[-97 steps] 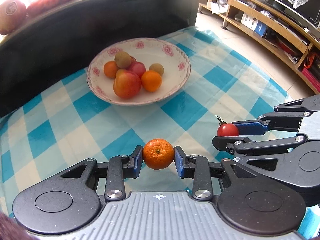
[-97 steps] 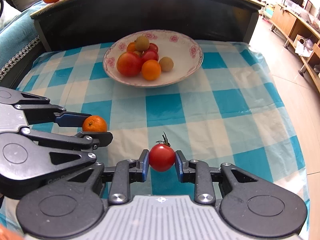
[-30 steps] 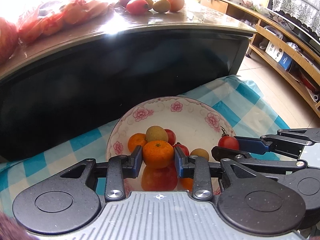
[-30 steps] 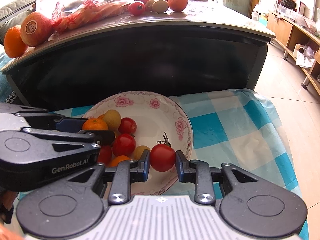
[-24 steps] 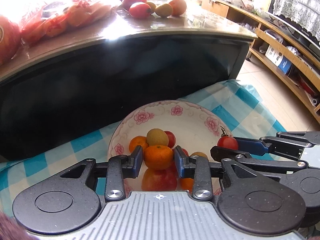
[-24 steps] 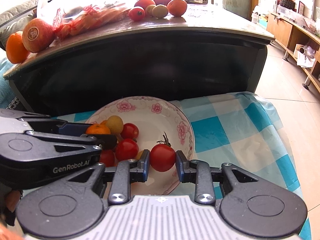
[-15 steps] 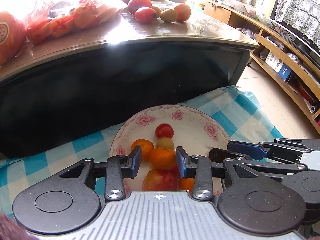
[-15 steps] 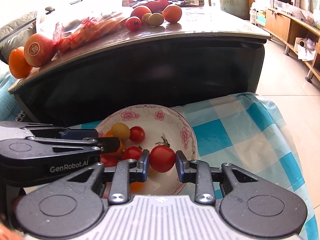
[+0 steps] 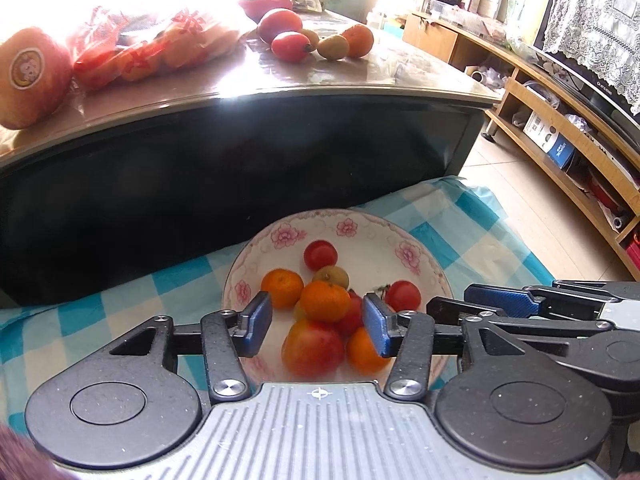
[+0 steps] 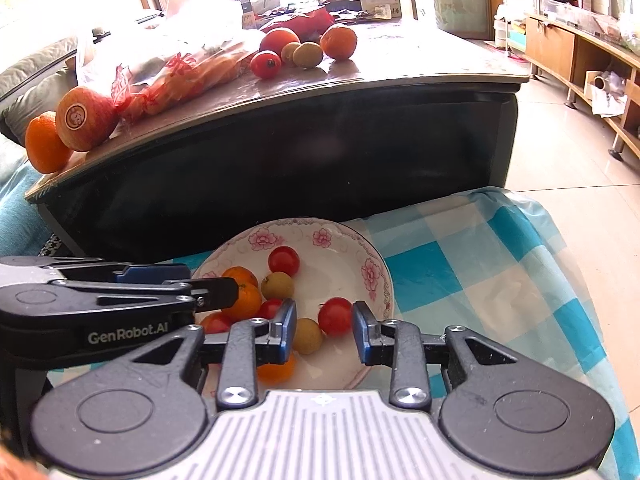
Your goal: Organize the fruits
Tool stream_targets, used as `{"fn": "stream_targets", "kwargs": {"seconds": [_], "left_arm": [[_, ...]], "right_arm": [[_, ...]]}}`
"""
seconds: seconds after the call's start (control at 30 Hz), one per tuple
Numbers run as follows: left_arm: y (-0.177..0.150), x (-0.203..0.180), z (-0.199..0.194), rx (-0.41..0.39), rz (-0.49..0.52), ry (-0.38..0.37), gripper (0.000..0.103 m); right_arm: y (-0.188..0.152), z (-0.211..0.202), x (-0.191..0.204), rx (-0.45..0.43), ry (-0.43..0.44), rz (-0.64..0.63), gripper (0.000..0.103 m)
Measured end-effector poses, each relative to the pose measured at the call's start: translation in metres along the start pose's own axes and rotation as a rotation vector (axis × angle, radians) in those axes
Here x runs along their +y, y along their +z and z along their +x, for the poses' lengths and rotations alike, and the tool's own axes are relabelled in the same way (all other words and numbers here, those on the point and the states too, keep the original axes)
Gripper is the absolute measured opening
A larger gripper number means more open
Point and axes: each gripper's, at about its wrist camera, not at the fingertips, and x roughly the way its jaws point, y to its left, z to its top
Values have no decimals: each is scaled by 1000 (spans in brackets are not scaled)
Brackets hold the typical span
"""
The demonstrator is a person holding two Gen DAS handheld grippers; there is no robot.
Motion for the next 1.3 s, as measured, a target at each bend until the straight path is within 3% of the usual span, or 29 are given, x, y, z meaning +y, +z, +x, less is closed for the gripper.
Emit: {"fn": "stream_targets", "kwargs": {"seconds": [0.33,0.7,1.3], "left_arm": [[-29,-4,-13,29,9,28,67],[-64,-11,-29,49,10,65,84],[-106,-21,-58,51,-26,92,91]], "right_arm": [[-21,-18,-1,45,-42,31,38],[-48,-44,6,64,-59,51,42],[-92,-84,15,75,-83,63,47]]}}
